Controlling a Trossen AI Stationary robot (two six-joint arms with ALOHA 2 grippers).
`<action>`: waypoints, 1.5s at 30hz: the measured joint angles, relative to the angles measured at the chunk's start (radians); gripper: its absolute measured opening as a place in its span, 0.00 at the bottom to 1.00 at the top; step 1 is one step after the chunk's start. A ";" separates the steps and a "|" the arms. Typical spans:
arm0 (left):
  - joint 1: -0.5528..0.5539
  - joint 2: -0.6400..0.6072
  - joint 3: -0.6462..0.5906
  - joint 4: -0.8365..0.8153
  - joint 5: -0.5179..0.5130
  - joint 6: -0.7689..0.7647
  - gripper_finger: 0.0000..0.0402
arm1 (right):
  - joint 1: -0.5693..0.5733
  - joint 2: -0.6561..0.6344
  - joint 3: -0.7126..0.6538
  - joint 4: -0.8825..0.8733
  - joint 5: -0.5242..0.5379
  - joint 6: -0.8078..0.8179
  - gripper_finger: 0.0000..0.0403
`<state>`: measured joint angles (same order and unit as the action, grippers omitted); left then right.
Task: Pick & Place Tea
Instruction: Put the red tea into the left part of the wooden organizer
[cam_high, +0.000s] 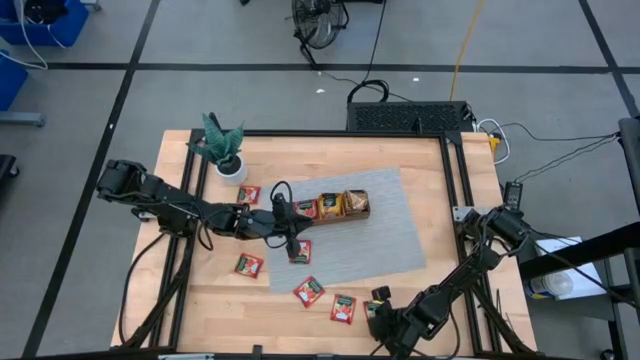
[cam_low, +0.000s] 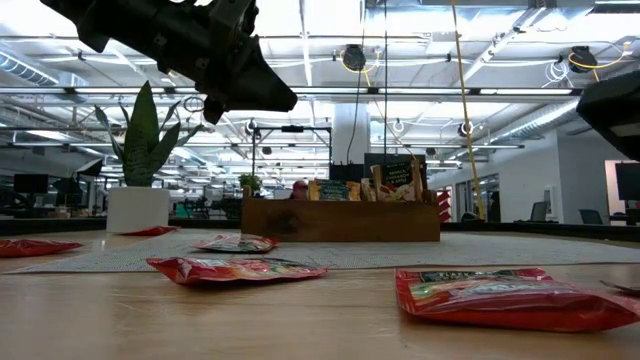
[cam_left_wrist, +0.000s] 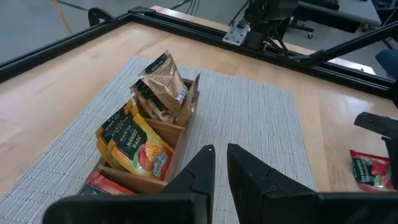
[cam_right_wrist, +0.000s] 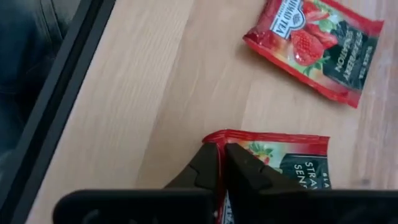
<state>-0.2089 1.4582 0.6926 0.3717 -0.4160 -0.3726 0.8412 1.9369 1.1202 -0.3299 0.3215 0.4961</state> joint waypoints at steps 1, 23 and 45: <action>0.000 0.000 0.000 0.000 0.000 0.001 0.12 | 0.004 -0.005 0.000 -0.004 0.017 -0.024 0.02; 0.016 0.001 0.001 0.100 -0.003 0.027 0.12 | -0.183 -0.082 0.009 0.227 0.907 -0.693 0.00; 0.132 0.181 0.001 0.417 0.307 -0.037 0.45 | -0.313 -0.029 -0.031 0.521 0.909 -0.938 0.00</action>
<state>-0.0769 1.6394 0.6933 0.7889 -0.1085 -0.4097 0.5280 1.9079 1.0896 0.1907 1.2304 -0.4417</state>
